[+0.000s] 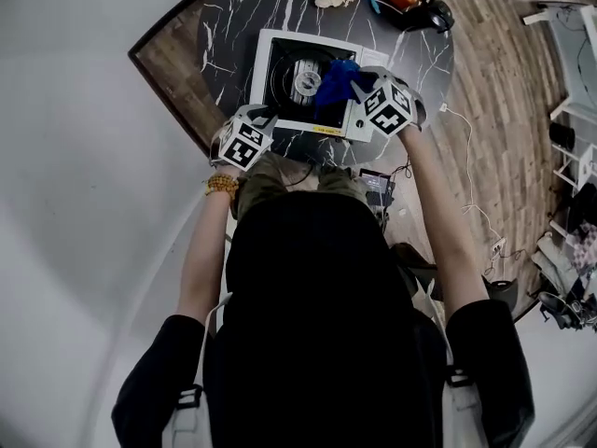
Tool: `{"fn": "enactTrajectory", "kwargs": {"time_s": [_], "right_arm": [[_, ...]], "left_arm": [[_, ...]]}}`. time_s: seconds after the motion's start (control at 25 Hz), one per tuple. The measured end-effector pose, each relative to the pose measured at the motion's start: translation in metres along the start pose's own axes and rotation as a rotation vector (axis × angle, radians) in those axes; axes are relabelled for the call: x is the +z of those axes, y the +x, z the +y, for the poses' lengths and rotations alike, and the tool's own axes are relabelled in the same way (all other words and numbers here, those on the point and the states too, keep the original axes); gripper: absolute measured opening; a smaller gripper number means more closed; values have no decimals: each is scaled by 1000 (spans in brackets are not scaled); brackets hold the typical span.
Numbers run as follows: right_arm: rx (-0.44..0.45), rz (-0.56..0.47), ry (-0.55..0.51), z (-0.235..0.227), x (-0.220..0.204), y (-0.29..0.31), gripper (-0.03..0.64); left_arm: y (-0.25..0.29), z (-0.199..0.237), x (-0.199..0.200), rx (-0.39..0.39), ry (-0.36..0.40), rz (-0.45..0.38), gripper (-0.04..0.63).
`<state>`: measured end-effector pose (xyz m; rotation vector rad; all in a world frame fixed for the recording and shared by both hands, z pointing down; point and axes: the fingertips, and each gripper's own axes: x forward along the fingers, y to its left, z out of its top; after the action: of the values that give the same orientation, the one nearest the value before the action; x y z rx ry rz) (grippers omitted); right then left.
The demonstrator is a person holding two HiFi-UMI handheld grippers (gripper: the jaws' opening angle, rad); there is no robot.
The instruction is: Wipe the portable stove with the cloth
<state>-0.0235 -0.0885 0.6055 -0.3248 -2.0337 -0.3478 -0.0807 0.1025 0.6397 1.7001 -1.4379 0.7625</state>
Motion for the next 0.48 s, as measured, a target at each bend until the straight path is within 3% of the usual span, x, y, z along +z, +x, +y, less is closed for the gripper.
{"fn": "enactTrajectory", "kwargs": {"time_s": [0.16,0.28,0.4,0.48], "right_arm": [[63,70,-192,-22,10,33,41],[63,108,-306,-23,19,39,41],[44,149,-337,-16,15,42,41],[114,195,-331,2,3,46,37]], "left_arm": [[5,4,-3,24,9,68,57],[4,7,-3,28,20,107,29],[5,8,-4,37,58,146,28],[7,7,-4,42,59,165,26]]}}
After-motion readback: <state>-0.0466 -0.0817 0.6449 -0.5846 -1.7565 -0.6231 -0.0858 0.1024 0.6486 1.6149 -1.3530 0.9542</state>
